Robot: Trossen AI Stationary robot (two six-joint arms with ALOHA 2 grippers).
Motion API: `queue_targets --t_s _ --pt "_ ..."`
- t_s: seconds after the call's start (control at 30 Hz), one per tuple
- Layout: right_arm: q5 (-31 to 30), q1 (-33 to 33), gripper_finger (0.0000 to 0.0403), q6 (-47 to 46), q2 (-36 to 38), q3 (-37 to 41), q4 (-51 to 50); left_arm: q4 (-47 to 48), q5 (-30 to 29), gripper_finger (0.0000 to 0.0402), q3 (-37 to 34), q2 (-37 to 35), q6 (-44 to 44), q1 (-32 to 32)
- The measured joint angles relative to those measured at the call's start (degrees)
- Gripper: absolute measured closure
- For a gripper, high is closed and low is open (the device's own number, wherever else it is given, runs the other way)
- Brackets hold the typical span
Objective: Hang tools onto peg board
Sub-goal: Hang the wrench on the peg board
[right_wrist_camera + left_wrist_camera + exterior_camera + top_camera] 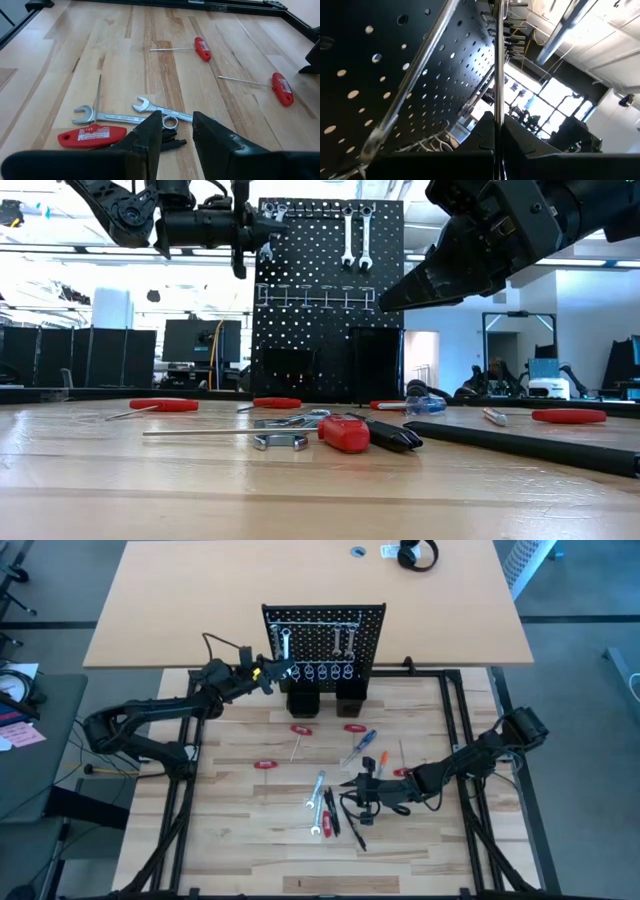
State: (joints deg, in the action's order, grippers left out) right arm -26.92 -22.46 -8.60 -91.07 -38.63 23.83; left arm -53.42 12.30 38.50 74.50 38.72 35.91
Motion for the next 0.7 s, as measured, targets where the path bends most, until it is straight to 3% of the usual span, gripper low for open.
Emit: queue_targets --t_s 0.5,0.7 --pt "0.0 0.0 0.0285 0.0 0.0 0.0 -0.1 -3.8 1.7 0.0401 0.1 0.0 0.9 -0.9" --pt "0.0 0.1 0.0285 0.0 0.0 0.0 0.0 0.8 2.2 0.0401 3.4 0.0 0.8 0.2"
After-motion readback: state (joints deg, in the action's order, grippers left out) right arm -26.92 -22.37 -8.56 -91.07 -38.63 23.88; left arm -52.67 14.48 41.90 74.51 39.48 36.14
